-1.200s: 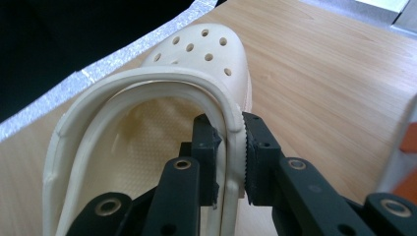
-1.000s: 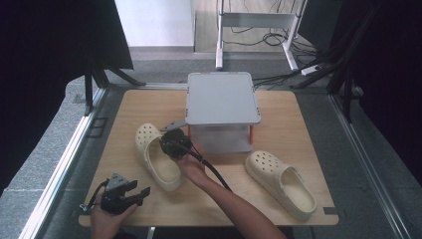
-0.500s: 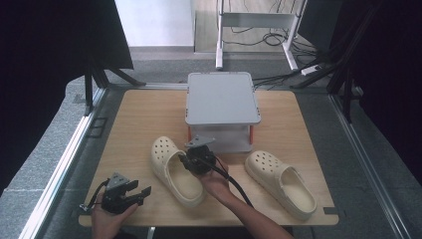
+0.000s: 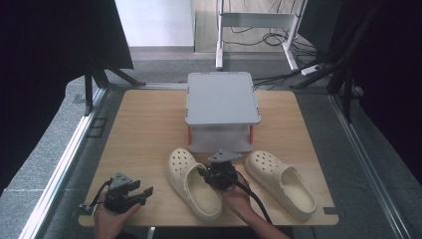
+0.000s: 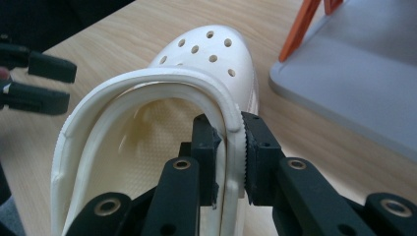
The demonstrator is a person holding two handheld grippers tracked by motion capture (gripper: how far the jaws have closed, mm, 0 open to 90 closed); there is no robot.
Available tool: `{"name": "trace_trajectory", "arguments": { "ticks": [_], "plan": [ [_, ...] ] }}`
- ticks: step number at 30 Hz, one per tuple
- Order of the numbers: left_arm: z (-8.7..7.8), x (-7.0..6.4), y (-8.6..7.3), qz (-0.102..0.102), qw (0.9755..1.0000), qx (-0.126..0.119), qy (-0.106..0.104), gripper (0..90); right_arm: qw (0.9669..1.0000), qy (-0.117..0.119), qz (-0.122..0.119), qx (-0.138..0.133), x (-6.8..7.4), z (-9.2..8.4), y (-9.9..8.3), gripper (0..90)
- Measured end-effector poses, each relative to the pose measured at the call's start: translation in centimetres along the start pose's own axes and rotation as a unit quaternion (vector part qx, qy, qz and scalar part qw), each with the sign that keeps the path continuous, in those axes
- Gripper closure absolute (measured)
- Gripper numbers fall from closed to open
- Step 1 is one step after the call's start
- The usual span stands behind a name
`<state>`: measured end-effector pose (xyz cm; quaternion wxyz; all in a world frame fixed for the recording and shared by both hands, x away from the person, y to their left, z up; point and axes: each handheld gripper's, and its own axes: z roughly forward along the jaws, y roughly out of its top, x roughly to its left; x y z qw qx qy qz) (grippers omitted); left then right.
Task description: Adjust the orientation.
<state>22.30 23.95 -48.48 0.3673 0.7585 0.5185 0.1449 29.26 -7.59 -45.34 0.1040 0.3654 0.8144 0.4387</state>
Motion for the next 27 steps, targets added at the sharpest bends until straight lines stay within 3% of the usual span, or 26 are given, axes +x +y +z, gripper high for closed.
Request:
{"name": "trace_trajectory", "arguments": {
  "ticks": [21, 27],
  "plan": [
    [0.6, -0.4, 0.1, 0.003, 1.0000, 0.007, 0.000, 42.7, 0.9993, -0.029, 0.023, -0.004, -2.1, -2.9, -2.9, 77.7],
    [0.7, -0.6, 0.1, 0.005, 1.0000, 0.008, -0.001, 42.6, 0.9993, -0.026, 0.026, -0.007, -2.6, -3.3, -3.3, 77.7]
  ]
}}
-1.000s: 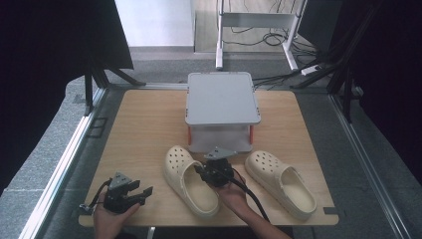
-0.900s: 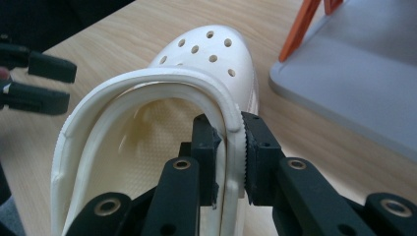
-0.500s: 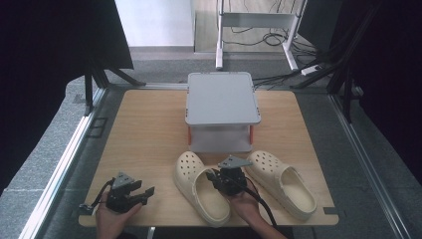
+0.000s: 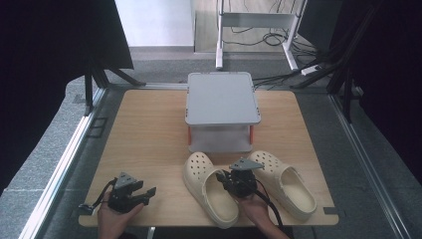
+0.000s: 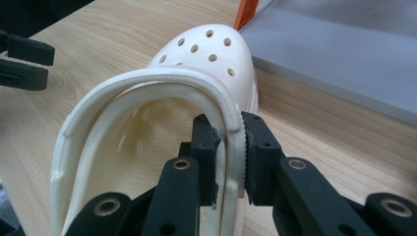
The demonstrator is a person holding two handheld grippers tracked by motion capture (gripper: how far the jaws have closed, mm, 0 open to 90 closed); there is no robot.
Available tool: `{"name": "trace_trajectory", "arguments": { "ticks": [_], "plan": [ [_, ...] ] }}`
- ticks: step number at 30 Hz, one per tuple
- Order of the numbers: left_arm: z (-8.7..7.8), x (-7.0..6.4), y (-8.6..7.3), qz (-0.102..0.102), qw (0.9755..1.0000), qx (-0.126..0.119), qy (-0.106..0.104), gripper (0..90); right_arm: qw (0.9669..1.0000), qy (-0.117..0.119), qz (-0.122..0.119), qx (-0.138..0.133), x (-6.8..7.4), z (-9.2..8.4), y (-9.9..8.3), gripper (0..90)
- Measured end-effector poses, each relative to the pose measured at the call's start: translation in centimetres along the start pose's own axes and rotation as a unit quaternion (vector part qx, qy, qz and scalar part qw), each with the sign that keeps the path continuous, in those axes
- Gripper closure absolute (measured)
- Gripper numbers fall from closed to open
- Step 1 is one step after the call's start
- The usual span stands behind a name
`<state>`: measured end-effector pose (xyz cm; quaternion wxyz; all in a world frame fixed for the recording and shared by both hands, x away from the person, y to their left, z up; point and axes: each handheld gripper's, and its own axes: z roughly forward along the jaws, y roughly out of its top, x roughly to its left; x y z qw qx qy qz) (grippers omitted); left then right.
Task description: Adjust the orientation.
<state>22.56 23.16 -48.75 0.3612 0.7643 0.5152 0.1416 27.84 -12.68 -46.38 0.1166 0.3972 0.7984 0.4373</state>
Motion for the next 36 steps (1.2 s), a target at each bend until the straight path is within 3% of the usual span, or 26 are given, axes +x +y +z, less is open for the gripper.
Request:
{"name": "trace_trajectory", "arguments": {
  "ticks": [11, 14, 16, 24, 36],
  "plan": [
    [0.2, -0.2, 0.0, 0.003, 1.0000, 0.002, 0.000, 42.5, 0.9998, 0.005, -0.017, 0.009, -0.8, -0.1, -0.1, 76.1],
    [0.2, -0.2, 0.0, 0.003, 1.0000, 0.002, 0.000, 42.0, 0.9998, 0.013, -0.011, 0.004, -0.9, -0.2, -0.1, 64.7],
    [0.3, -0.2, 0.0, 0.003, 1.0000, 0.001, 0.000, 41.8, 0.9998, 0.007, -0.020, 0.003, -0.8, -0.5, 0.0, 58.1],
    [0.3, -0.3, 0.0, 0.004, 1.0000, 0.000, -0.001, 41.1, 0.9990, 0.010, -0.039, -0.020, -1.3, -3.6, 0.3, 49.5],
    [0.6, -0.5, 0.1, 0.004, 1.0000, 0.003, -0.002, 40.4, 0.9985, 0.000, -0.040, -0.038, -3.3, -7.4, -0.1, 49.8]
  ]
}}
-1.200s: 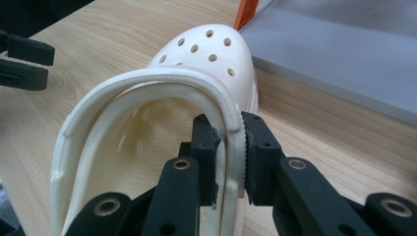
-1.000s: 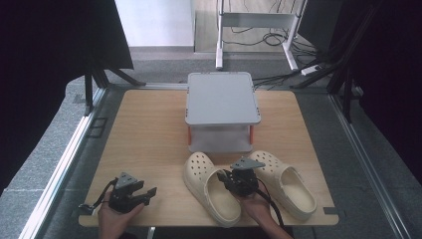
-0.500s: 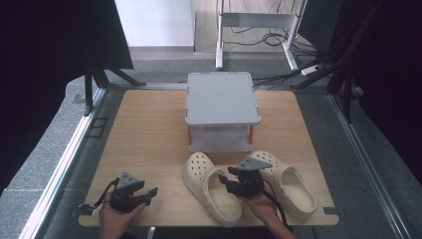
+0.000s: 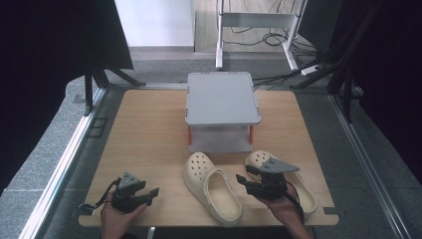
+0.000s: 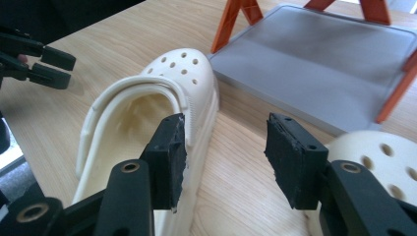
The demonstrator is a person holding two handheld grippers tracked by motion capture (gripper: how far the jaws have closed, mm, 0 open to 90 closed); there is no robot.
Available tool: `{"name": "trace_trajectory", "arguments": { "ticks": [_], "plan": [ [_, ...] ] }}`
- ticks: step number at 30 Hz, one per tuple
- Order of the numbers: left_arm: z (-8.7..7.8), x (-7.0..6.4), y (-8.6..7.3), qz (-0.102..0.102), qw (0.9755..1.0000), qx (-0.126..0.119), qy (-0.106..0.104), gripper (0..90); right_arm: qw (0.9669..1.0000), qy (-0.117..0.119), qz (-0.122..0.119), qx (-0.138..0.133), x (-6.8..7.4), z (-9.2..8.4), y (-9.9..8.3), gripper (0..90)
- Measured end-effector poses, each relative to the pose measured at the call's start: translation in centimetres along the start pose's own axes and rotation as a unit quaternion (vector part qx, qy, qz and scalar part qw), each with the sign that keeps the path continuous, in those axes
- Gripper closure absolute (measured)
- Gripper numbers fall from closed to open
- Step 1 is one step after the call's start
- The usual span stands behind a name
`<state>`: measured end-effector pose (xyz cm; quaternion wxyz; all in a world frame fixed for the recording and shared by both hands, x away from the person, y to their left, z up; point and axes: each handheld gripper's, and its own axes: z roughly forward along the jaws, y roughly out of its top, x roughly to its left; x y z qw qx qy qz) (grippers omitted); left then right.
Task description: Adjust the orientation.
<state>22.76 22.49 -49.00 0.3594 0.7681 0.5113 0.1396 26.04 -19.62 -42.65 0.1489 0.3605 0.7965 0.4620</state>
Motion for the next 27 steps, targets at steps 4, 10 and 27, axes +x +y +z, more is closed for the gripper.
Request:
{"name": "trace_trajectory", "arguments": {
  "ticks": [4, 10, 27],
  "plan": [
    [0.2, -0.1, 0.2, 0.001, 1.0000, -0.002, 0.000, 39.9, 1.0000, -0.009, -0.001, 0.001, -0.6, -1.2, -0.4, 51.8],
    [0.5, -0.3, 0.2, 0.007, 1.0000, 0.000, -0.003, 39.9, 0.9997, -0.023, 0.008, -0.004, -1.9, -3.8, -1.1, 65.6],
    [0.9, -0.3, 0.4, 0.009, 1.0000, 0.003, -0.001, 40.1, 0.9952, -0.092, 0.033, 0.009, -6.9, -8.8, -4.7, 90.0]
  ]
}}
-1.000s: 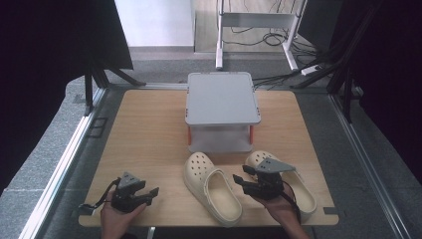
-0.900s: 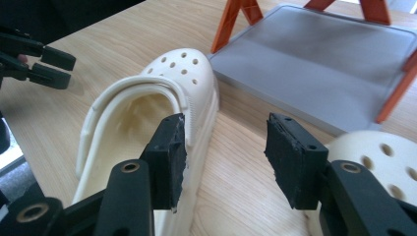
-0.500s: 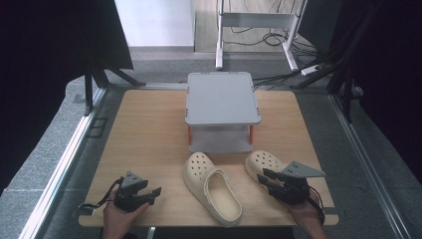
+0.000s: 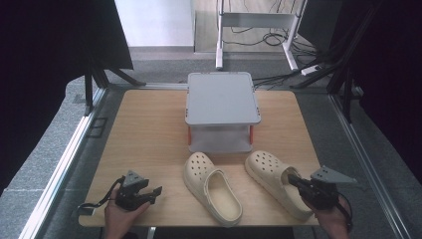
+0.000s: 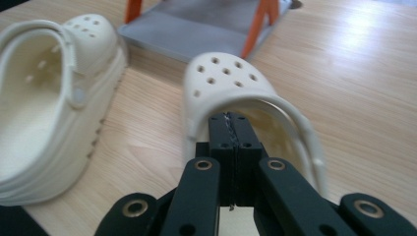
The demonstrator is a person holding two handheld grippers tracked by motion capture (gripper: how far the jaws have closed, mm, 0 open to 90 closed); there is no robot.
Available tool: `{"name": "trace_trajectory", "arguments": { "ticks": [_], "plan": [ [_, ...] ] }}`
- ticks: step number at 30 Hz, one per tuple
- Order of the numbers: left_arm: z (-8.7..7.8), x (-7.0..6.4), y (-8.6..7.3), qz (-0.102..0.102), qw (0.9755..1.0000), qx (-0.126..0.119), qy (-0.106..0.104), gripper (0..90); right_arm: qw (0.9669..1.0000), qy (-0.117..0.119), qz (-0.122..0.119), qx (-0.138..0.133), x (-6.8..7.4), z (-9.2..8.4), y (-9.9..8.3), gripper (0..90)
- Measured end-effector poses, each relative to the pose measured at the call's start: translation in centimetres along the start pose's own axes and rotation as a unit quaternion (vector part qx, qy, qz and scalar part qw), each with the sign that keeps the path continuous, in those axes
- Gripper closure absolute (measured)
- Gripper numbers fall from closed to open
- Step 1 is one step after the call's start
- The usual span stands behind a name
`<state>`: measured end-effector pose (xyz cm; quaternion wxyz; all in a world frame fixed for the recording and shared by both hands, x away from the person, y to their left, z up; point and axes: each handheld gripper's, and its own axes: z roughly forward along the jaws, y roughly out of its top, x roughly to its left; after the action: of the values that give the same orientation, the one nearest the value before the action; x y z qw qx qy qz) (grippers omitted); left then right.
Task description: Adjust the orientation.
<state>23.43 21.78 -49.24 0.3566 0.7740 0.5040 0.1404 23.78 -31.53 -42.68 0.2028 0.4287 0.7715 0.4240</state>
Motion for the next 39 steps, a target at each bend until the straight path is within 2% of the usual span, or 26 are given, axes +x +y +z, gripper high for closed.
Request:
{"name": "trace_trajectory", "arguments": {
  "ticks": [7, 10, 13, 16, 20, 25, 29, 33, 39],
  "plan": [
    [0.1, 0.0, 0.0, 0.002, 1.0000, 0.001, 0.001, 40.1, 0.9998, -0.018, 0.010, 0.006, -1.6, -0.5, -0.6, 89.6],
    [0.0, 0.1, 0.1, 0.003, 1.0000, 0.001, 0.000, 40.1, 0.9996, -0.022, 0.010, 0.017, -2.4, -0.6, -0.6, 85.3],
    [0.1, 0.1, 0.1, 0.003, 1.0000, 0.002, 0.001, 40.1, 0.9990, -0.029, 0.009, 0.032, -3.5, -0.5, -0.7, 84.3],
    [0.1, 0.0, 0.0, 0.002, 1.0000, 0.003, -0.001, 40.2, 0.9981, -0.043, -0.007, 0.042, -4.2, -0.4, -0.9, 81.3],
    [0.2, 0.0, 0.0, 0.000, 1.0000, 0.003, -0.002, 40.1, 0.9987, -0.030, 0.000, 0.042, -4.9, -0.1, -1.3, 78.4],
    [0.2, 0.0, 0.1, 0.001, 1.0000, 0.004, -0.002, 40.2, 0.9987, -0.021, -0.006, 0.045, -4.7, 1.1, -1.4, 68.3],
    [0.2, 0.0, 0.0, 0.002, 1.0000, 0.004, -0.001, 40.2, 0.9984, -0.012, -0.008, 0.055, -4.7, 2.2, -1.1, 65.6],
    [0.2, 0.0, 0.0, 0.001, 1.0000, 0.004, -0.001, 40.2, 0.9974, -0.009, -0.013, 0.070, -4.7, 3.3, -0.8, 64.3],
    [0.2, 0.1, 0.0, 0.003, 1.0000, 0.004, 0.000, 40.1, 0.9962, -0.004, -0.008, 0.087, -5.0, 5.0, -0.6, 66.8]
  ]
}}
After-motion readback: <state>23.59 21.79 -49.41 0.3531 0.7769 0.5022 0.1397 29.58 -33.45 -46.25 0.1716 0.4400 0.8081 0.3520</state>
